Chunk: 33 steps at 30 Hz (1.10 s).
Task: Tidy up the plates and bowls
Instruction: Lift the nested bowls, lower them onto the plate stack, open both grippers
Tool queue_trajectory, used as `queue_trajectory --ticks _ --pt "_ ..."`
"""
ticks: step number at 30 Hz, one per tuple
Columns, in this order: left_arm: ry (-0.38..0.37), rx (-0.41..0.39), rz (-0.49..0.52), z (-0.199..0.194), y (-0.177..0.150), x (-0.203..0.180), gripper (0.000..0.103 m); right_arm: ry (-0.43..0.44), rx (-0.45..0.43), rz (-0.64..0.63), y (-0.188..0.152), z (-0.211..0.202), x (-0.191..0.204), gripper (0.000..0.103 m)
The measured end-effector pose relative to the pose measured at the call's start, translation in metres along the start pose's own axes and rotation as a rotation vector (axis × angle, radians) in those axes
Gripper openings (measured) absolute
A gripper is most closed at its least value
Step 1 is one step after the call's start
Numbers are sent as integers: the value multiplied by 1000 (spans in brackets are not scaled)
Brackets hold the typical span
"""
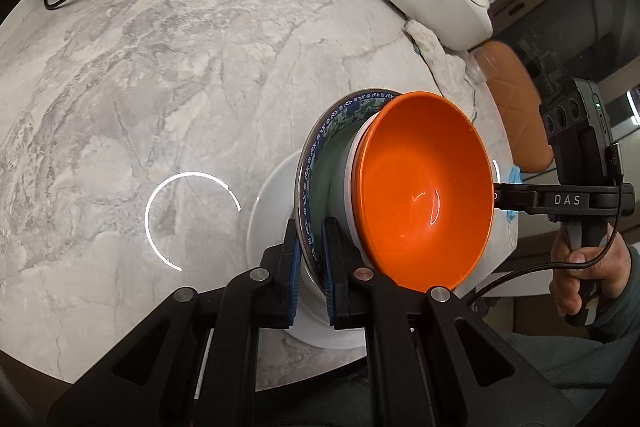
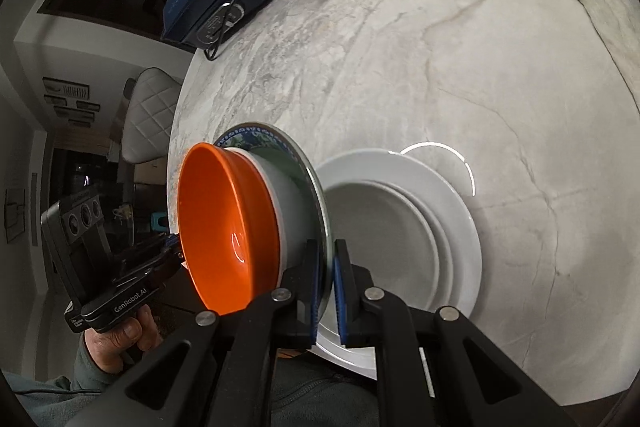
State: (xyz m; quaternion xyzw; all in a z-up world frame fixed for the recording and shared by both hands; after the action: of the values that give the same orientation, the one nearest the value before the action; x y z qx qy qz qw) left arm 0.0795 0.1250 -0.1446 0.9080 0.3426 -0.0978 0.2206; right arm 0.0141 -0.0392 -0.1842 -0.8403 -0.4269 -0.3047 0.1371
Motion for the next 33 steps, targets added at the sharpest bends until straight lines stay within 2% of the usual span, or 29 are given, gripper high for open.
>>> queue_trajectory --ticks 6,13,24,33 --pt "6 54 58 29 -10 -15 8 -16 2 61 -19 10 -36 11" --pt "20 85 62 54 -15 -15 8 -19 -1 88 -24 22 -58 12" --pt "36 107 55 75 -20 -9 8 -35 -5 76 -24 34 -70 11" --pt "39 79 44 76 -19 -4 10 -31 -19 56 -25 32 -70 11"
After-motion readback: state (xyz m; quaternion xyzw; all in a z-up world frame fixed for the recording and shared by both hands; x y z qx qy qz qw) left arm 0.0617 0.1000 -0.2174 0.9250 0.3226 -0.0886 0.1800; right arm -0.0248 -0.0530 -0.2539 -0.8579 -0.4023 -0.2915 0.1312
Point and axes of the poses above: each gripper's, at about its wrist camera, not at the fingertips, and z roughly the way its jaws point, x to its left, y to its top, the point moved 4 cm from there along z, roughly the way its jaws point, and after that the axes turned 11 degrees about z, right-handed, at the moved point
